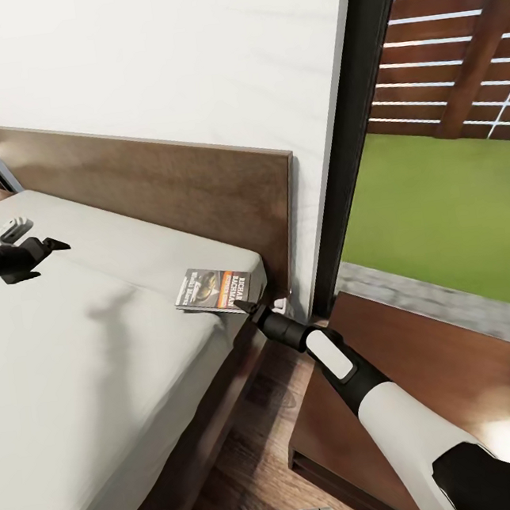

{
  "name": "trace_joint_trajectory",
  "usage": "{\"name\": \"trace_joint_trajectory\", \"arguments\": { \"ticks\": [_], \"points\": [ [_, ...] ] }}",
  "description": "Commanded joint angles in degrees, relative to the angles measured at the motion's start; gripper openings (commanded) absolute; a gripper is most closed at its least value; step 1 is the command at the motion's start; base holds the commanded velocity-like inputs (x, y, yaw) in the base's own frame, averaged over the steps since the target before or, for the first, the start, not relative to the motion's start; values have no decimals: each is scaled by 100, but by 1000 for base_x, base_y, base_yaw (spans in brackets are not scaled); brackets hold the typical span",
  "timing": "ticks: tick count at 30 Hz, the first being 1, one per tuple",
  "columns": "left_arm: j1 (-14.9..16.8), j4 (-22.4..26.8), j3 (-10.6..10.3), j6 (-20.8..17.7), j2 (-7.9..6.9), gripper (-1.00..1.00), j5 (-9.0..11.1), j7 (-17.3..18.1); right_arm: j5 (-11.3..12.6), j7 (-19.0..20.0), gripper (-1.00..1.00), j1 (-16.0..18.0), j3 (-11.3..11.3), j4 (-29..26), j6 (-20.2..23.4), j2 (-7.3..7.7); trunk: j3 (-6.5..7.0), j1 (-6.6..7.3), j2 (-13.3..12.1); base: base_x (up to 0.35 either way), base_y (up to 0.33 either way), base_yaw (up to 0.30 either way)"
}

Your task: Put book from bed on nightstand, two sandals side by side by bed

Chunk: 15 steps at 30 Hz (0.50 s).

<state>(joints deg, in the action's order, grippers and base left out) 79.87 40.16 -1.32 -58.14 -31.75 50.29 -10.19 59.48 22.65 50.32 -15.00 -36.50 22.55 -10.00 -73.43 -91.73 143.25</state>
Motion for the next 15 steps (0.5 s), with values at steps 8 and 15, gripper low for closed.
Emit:
{"name": "trace_joint_trajectory", "arguments": {
  "ticks": [8, 15],
  "points": [
    [2, 1, -14, -13, -6, 100, 60, -53, 38, 9, 100, 4, -25, 2, 17, 0, -4, 1, 2, 0, 0, 0],
    [2, 1, -9, -13, -6, 100, 60, -53, 38, 14, -100, 4, -29, 2, 15, 0, -4, 1, 2, 0, 0, 0]
  ]
}}
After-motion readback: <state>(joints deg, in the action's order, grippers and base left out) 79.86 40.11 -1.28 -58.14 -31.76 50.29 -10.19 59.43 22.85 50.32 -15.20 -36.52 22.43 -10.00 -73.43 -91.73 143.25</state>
